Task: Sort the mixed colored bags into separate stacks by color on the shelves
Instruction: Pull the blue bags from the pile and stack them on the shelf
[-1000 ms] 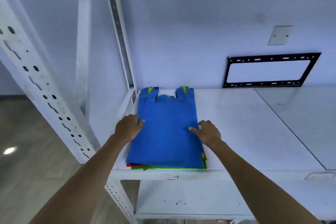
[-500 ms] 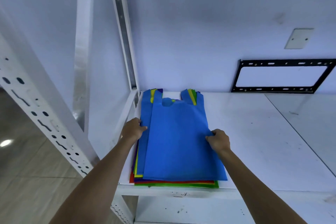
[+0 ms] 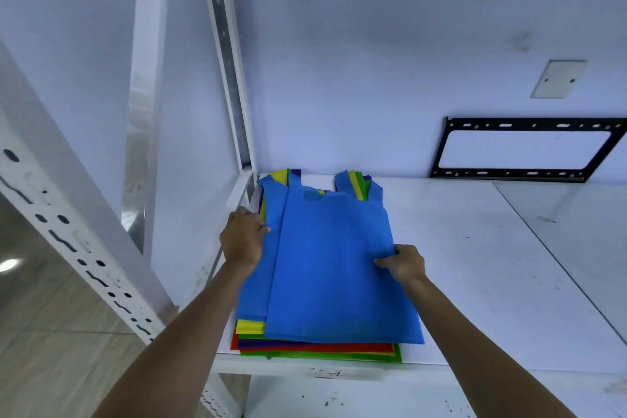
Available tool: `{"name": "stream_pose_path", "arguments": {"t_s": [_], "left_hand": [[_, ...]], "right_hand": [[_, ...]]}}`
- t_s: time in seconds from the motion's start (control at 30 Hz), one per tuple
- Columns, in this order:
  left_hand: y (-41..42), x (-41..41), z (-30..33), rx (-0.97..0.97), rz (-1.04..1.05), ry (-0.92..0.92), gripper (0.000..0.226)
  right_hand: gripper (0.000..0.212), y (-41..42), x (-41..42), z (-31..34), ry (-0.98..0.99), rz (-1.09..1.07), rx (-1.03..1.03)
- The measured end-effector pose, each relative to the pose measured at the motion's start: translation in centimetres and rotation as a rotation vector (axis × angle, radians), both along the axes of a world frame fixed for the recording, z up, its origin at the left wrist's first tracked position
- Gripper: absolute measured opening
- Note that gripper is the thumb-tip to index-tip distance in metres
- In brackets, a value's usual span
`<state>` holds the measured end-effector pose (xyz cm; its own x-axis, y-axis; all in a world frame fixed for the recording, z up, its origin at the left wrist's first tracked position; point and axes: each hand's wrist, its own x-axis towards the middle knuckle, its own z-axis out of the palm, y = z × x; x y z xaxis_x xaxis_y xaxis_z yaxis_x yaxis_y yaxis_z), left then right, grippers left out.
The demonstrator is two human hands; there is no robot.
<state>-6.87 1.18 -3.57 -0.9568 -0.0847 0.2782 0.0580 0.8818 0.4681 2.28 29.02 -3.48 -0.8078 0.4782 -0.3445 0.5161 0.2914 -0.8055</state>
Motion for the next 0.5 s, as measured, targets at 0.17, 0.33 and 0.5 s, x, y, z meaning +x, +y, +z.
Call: {"name": "stream_pose_path", "arguments": {"t_s": [0.17,0.33,0.5], "left_hand": [[1.5,-0.2,-0.7,0.293,-0.015,-0.136,0.017],[1.5,0.2,-0.4,-0.083,-0.064,0.152,0.012],[1.0,0.6,-0.4,-0.216,-0.200,0.269,0.021]], "right_hand": [[0.016,-0.3,0.3,0.3,0.015,0.011,-0.148],[0.011,0.1,0.2,0.4,0.042,0.000,-0.090],[0.019,0.1,0.1,0.4,0.046,0.003,-0.099]]}}
